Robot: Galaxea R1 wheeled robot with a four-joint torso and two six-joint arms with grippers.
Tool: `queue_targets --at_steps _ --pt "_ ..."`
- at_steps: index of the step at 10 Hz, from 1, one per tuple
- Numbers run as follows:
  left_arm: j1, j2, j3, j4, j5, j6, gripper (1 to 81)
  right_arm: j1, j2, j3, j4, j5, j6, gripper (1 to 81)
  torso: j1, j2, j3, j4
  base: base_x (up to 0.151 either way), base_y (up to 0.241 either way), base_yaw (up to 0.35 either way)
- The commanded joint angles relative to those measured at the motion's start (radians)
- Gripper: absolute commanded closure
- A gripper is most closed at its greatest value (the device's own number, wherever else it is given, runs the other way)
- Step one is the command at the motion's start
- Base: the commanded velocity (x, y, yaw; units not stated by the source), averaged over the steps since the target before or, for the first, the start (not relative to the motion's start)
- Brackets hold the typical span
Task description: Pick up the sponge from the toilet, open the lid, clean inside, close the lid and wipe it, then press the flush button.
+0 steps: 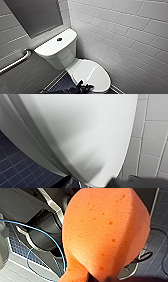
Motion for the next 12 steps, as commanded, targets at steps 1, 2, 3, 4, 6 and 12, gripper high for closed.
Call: queue_targets --at_steps 1,2,3,4,6,12 --pt "-0.113 0.034 -0.03 -0.004 0.049 0.004 1.0 -0.053 -0.014 0.03 -0.013 -0.094 -0.002 81.1 0.0 0.0 0.0 0.0 0.0 0.0 0.0" --pt "-0.119 0.035 -0.037 -0.004 0.044 0.004 1.0 -0.056 -0.014 0.028 -0.013 -0.094 -0.002 81.1 0.0 0.0 0.0 0.0 0.0 0.0 0.0" --pt "-0.138 0.034 -0.032 -0.006 0.034 0.004 1.0 -0.056 -0.014 0.03 -0.011 -0.093 -0.002 81.1 0.0 0.0 0.0 0.0 0.0 0.0 0.0" --pt "-0.154 0.032 -0.024 -0.004 0.029 0.004 1.0 -0.058 -0.012 0.03 -0.011 -0.093 -0.002 81.1 0.0 0.0 0.0 0.0 0.0 0.0 0.0" --pt "-0.181 0.023 -0.009 -0.01 0.024 0.004 1.0 -0.06 -0.004 0.027 -0.011 -0.094 -0.002 81.1 0.0 0.0 0.0 0.0 0.0 0.0 0.0" --pt "-0.193 0.014 0.02 -0.011 0.004 -0.008 1.0 -0.053 -0.004 0.033 -0.011 -0.096 -0.004 81.1 0.0 0.0 0.0 0.0 0.0 0.0 0.0"
